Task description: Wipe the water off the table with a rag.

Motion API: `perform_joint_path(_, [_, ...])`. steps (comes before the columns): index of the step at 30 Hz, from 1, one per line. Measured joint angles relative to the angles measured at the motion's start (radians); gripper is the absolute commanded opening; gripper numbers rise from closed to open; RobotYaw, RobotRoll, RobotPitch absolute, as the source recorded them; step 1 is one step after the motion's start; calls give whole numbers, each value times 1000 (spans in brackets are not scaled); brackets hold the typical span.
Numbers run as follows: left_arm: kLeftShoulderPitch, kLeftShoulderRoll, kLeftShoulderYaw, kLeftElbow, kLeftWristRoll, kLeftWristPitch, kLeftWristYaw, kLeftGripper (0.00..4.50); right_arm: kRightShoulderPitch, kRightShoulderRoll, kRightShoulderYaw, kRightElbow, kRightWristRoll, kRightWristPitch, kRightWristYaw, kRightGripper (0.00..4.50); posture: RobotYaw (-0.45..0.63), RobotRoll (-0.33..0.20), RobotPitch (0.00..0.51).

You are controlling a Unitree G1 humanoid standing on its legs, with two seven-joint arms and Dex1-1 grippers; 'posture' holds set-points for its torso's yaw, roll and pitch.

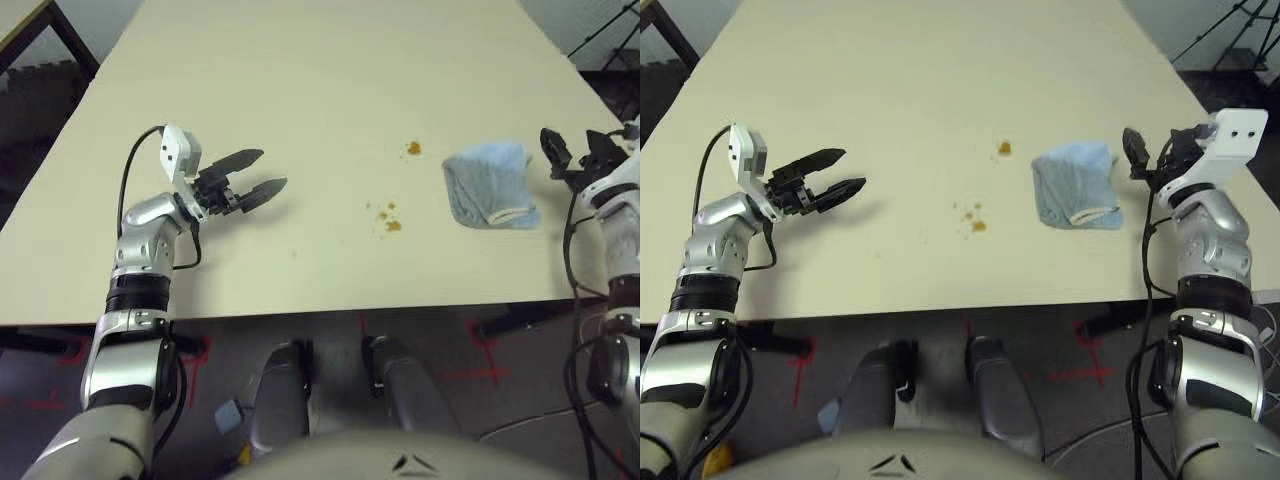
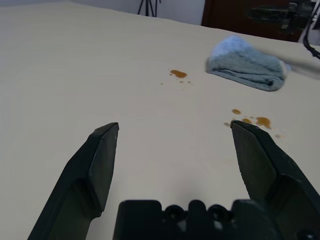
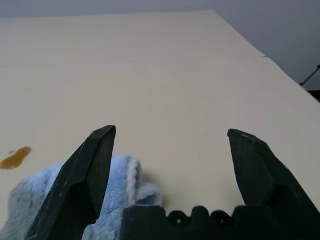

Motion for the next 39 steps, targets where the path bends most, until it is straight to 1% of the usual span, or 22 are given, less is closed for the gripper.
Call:
perform_joint_path(3, [9,0,-4,-2,1,6,-11,4500,25,-57,9,-59,13,131,50,4454,-194,0,175])
perform_joint_path(6, [9,0,-18,-2,3,4,-18,4500,38,-109,39,-110,21,267,97,4454,-196,0,176])
perform_joint_path(10, [9,0,-29,-1,9,-5,-23,4500,57,-138,73,-160,23,418,134,4454,-201,0,173])
perform_joint_path(13, [9,0,-32,2,11,-12,-23,4500,58,-132,97,-172,21,468,140,4454,-198,0,170])
perform_joint_path(20, [9,-1,-38,3,13,-16,-21,4500,56,-72,136,-155,-12,478,129,4454,-186,0,165])
perform_joint_path(25, [10,0,-38,3,13,-16,-16,4500,37,-44,152,-101,-32,456,125,4454,-186,0,165])
perform_joint_path(26, [10,0,-38,2,13,-16,-15,4500,28,-35,154,-86,-36,447,123,4454,-178,0,158])
perform_joint_path(30, [10,0,-38,1,13,-16,-13,4500,11,-19,155,-46,-49,415,120,4454,-178,0,158])
perform_joint_path(38, [10,1,-38,1,13,-16,-10,4500,-3,23,158,-47,-56,403,119,4454,-178,0,158])
perform_joint_path(39, [10,1,-38,1,13,-16,-10,4500,-3,27,159,-48,-56,405,119,4290,-182,0,163])
